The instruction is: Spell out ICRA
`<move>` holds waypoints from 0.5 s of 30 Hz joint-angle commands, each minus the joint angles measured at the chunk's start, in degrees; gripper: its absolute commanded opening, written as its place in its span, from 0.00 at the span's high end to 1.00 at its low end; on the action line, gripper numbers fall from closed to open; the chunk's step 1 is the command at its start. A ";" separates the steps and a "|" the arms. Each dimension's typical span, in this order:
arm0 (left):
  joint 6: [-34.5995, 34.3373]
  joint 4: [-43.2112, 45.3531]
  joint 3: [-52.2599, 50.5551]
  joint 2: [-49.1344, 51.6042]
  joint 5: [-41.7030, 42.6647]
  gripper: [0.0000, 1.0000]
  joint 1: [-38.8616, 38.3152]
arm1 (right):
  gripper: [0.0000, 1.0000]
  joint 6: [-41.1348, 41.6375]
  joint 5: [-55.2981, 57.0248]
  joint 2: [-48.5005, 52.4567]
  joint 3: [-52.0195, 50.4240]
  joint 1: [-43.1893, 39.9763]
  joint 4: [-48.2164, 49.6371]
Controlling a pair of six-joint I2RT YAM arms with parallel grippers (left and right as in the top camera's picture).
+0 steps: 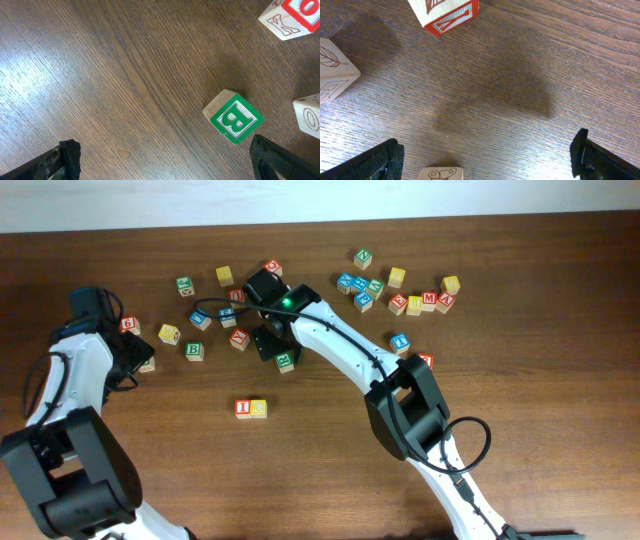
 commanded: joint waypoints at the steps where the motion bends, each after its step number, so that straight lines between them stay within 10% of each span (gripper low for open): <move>1: -0.15 -0.04 -0.22 -1.27 -0.20 0.01 0.09 | 0.02 0.33 0.11 0.72 -0.33 0.24 0.04; 15: -0.15 -0.04 -0.22 -1.27 -0.20 0.01 0.09 | 0.36 0.26 -4.85 0.72 -0.33 0.26 -5.07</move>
